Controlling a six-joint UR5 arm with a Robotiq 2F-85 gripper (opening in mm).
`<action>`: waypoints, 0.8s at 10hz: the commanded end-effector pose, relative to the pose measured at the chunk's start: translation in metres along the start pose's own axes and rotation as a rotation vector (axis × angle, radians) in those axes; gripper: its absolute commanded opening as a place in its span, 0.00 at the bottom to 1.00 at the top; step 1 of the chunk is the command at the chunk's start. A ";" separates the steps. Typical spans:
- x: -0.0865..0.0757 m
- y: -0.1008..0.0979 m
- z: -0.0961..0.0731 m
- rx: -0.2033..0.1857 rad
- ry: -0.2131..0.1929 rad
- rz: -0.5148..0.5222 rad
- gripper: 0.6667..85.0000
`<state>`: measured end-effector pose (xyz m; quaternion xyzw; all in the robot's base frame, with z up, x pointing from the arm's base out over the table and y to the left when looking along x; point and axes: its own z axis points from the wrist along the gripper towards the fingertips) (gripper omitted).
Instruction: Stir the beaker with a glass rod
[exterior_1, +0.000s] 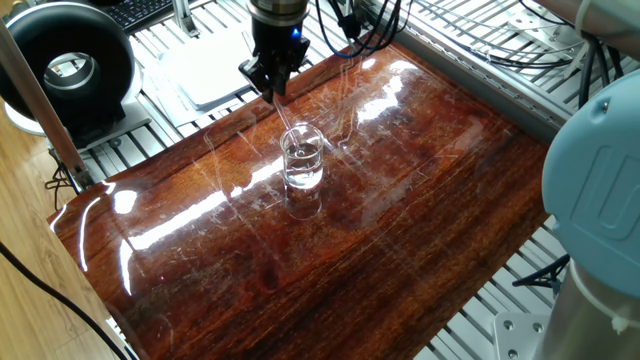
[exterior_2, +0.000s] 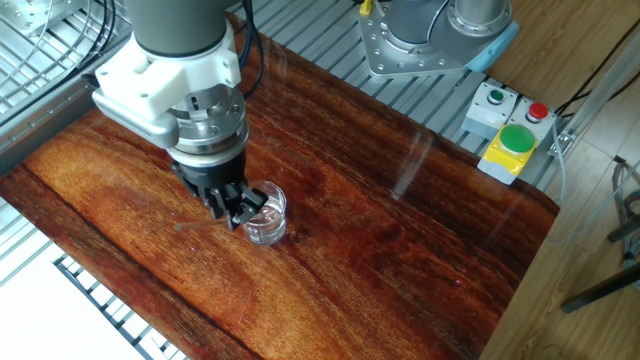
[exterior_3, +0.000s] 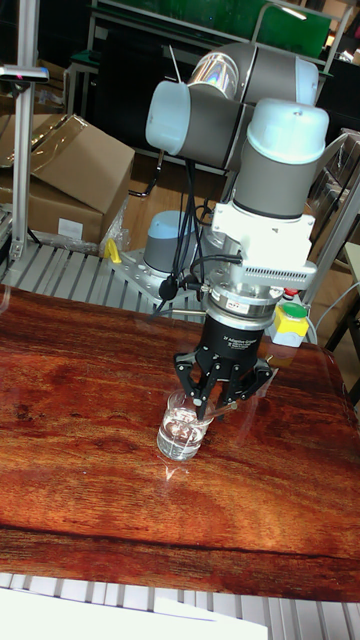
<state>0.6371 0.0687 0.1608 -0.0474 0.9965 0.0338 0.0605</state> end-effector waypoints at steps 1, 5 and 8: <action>-0.007 -0.002 -0.004 -0.004 -0.024 -0.020 0.35; -0.012 -0.002 -0.005 -0.012 -0.042 -0.025 0.33; -0.015 0.000 -0.004 -0.014 -0.050 -0.018 0.33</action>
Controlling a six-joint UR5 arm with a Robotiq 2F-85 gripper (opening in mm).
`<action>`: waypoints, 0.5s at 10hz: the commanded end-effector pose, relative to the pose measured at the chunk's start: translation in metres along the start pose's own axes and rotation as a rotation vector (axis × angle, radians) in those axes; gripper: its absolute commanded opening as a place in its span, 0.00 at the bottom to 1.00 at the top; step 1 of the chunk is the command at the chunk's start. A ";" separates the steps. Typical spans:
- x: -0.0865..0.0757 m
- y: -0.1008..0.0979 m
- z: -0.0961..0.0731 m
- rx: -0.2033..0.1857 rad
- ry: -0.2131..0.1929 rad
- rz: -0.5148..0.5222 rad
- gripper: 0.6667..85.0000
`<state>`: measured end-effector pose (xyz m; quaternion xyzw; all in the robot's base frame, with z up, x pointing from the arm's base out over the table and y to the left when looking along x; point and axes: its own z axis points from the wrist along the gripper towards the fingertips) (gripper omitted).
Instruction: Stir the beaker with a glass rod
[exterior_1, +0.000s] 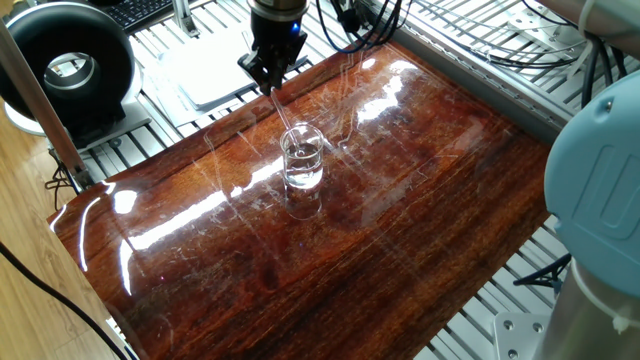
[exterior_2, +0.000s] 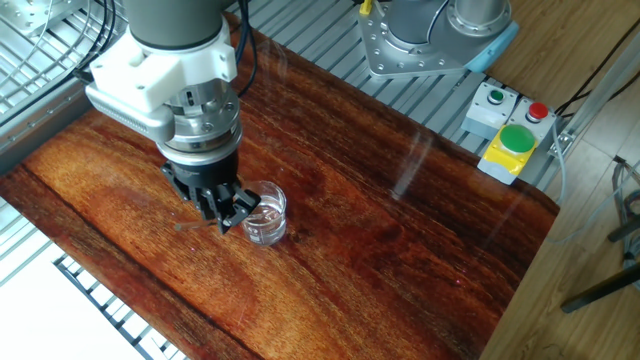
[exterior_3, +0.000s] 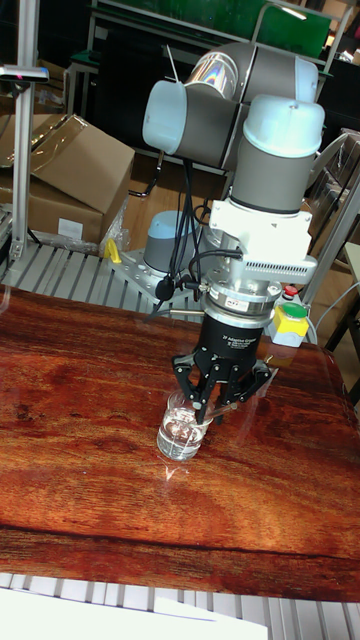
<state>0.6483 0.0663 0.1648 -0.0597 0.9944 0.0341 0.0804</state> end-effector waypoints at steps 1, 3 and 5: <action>-0.005 0.003 -0.001 -0.011 -0.012 0.008 0.32; -0.004 0.003 -0.001 -0.013 -0.009 0.013 0.28; -0.004 0.003 -0.002 -0.010 -0.008 0.015 0.25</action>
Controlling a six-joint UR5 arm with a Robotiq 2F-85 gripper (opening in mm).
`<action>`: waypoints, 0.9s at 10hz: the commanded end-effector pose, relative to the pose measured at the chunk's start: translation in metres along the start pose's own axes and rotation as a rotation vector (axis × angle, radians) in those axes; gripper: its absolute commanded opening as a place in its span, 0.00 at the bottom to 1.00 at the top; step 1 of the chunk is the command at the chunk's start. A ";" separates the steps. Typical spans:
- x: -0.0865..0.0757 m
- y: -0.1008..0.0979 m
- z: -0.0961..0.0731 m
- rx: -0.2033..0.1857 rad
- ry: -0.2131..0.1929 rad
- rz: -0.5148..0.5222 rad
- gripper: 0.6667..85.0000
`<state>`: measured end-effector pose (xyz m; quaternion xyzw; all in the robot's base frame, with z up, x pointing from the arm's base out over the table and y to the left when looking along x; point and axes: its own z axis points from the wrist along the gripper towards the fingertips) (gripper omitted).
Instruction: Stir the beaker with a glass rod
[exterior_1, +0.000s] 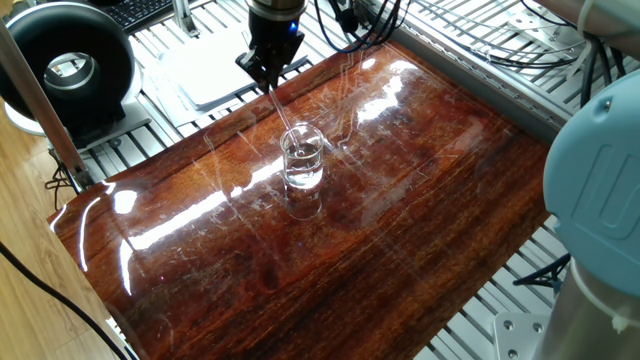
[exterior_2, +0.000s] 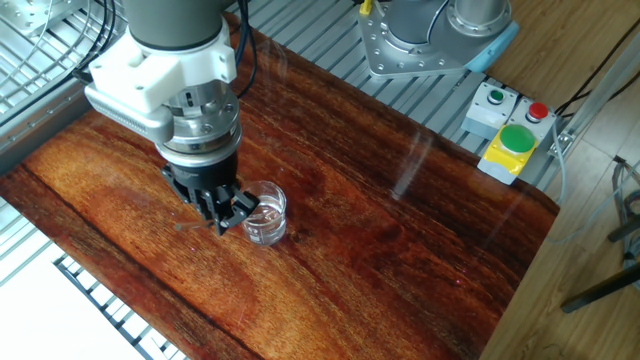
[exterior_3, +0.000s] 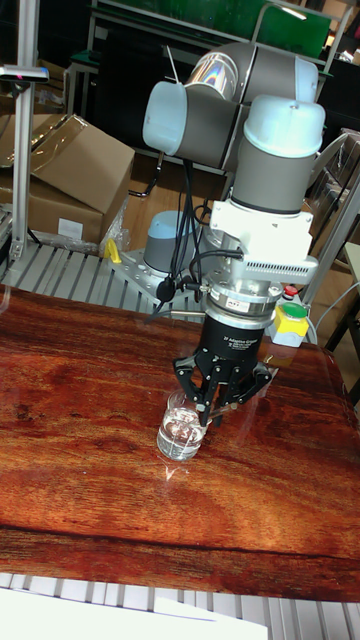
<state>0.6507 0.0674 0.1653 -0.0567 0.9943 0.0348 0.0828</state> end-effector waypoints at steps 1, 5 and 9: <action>-0.001 0.002 -0.003 -0.010 -0.003 0.009 0.24; 0.002 0.000 -0.008 -0.009 0.004 0.011 0.20; 0.008 -0.002 -0.012 -0.002 0.026 0.026 0.00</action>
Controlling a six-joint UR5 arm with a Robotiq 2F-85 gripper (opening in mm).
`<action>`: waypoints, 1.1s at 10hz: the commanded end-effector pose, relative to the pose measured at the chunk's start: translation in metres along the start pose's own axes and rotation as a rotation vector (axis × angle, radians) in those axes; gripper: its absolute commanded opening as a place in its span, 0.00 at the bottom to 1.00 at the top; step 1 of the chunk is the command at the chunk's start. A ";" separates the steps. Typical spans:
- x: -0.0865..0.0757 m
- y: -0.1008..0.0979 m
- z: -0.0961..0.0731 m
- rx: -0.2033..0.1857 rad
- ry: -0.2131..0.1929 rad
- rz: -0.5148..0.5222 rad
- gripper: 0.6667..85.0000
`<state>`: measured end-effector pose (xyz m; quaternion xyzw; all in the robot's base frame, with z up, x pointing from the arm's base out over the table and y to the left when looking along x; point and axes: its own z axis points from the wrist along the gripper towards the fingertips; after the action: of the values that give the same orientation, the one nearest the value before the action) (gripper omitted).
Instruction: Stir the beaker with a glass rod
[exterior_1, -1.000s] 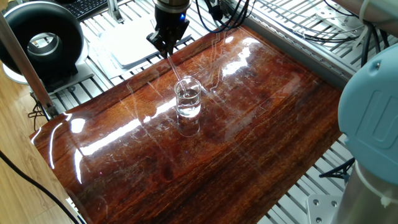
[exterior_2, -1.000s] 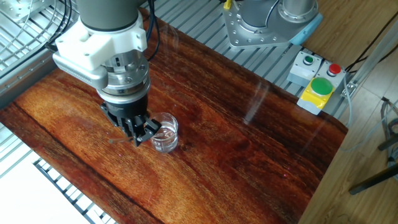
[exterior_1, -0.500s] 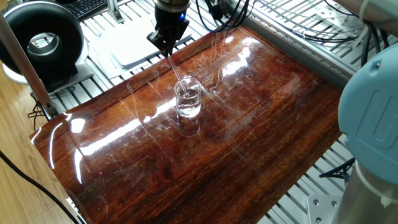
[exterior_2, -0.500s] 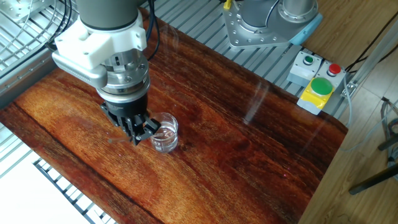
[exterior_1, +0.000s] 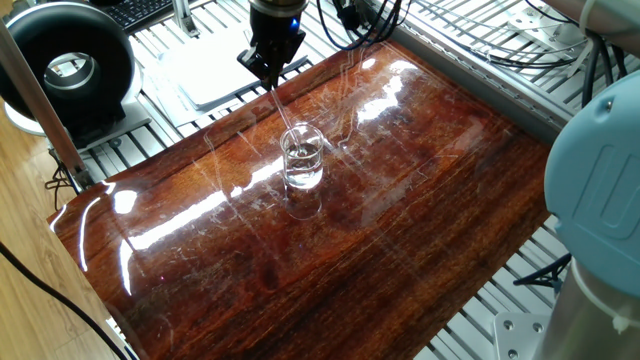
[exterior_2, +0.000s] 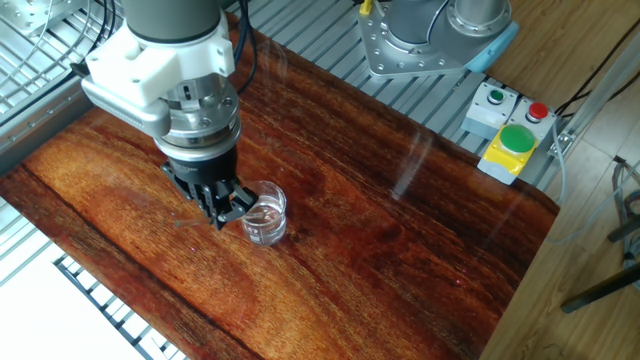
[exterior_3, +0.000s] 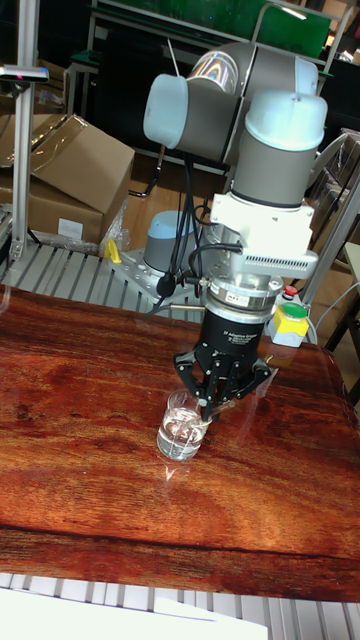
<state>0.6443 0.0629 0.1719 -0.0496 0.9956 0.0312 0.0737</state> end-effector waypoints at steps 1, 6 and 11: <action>0.003 0.001 -0.005 -0.013 0.008 0.012 0.00; 0.004 0.002 -0.015 -0.023 0.000 0.002 0.00; 0.005 0.000 -0.032 -0.029 -0.025 -0.017 0.00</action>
<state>0.6361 0.0594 0.1922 -0.0564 0.9946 0.0382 0.0781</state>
